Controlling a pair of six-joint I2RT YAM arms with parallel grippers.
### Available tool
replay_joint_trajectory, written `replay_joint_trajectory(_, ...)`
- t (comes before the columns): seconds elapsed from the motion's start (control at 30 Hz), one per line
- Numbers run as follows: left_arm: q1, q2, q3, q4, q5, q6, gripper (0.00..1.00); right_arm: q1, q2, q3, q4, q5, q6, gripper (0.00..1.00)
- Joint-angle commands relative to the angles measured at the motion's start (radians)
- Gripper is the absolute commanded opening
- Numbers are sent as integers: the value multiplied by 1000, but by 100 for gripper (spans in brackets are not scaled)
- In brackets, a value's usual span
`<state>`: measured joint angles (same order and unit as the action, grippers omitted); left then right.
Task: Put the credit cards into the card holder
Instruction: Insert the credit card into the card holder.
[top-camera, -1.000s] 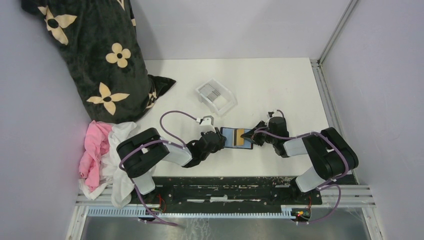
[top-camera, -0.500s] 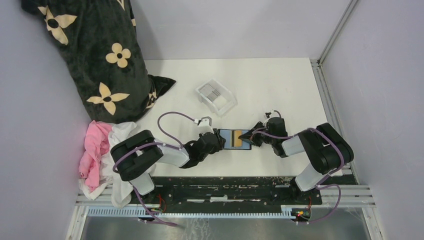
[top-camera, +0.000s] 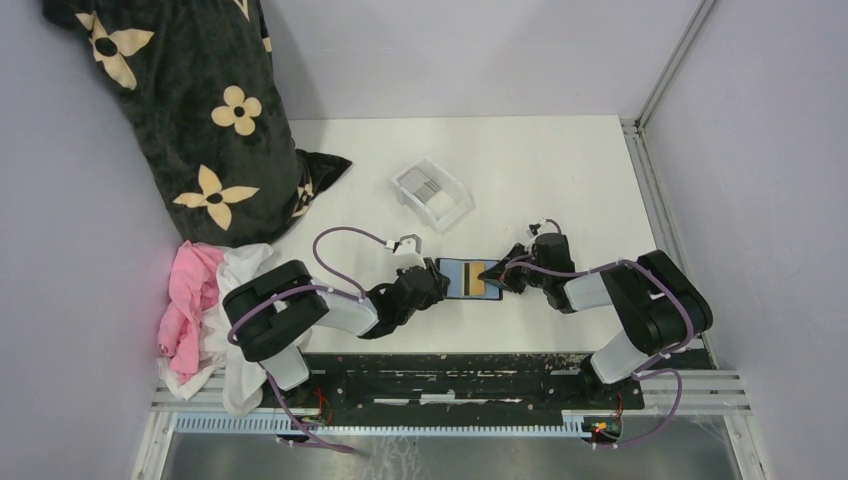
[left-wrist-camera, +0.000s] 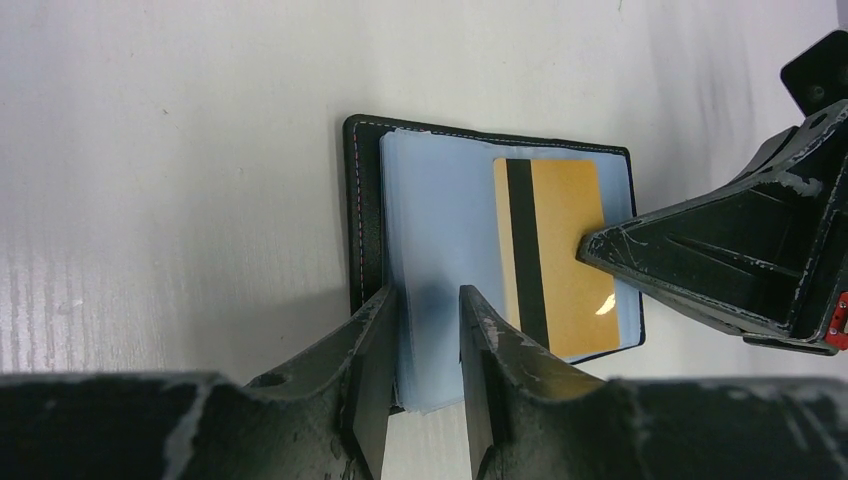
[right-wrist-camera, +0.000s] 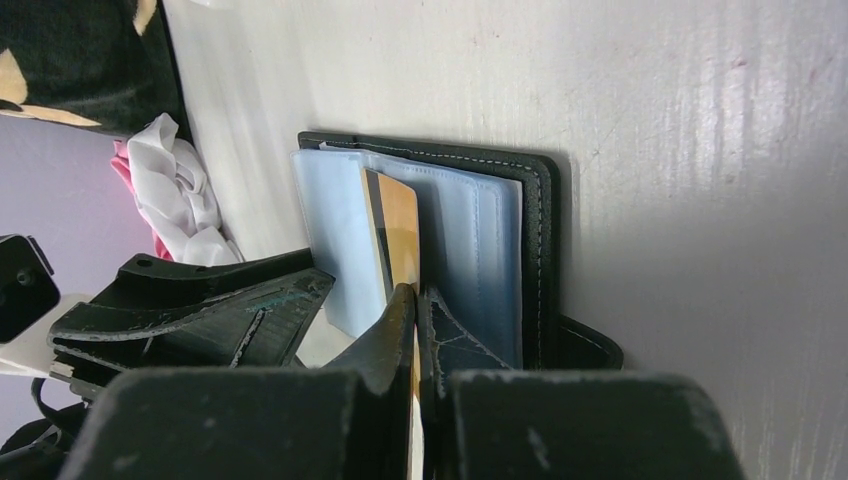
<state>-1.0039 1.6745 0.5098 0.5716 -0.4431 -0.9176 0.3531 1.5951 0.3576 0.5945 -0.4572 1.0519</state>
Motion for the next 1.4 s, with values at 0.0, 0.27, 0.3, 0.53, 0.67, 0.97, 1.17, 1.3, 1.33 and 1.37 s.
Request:
replay_joint_trajectory(0.0,3,96,-64,-267,22,-6,38,29,27,19,-61,56,-44,1)
replay_joint_trajectory(0.27,3,102,-74,-253,23,-9,38,84,80,52,-38,90,-26,1)
replay_joint_trajectory(0.3,3,103,-74,-251,23,-9,38,92,81,57,-40,96,-25,1)
replay_joint_trajectory(0.53,3,115,-77,-223,35,-9,38,155,82,84,-92,160,-37,1)
replay_joint_trajectory(0.67,3,120,-77,-212,42,-9,38,184,91,108,-128,183,-44,5)
replay_joint_trajectory(0.97,3,133,-81,-180,56,-9,38,242,73,162,-252,256,-93,38)
replay_joint_trajectory(1.17,3,127,-82,-172,63,-5,38,267,63,191,-348,315,-127,44)
replay_joint_trajectory(1.3,4,107,-94,-173,52,-1,37,273,22,188,-387,349,-144,46)
replay_joint_trajectory(1.33,3,108,-94,-173,52,1,35,273,11,192,-406,356,-150,46)
replay_joint_trajectory(1.37,4,111,-91,-174,54,4,35,273,-1,197,-425,361,-156,46)
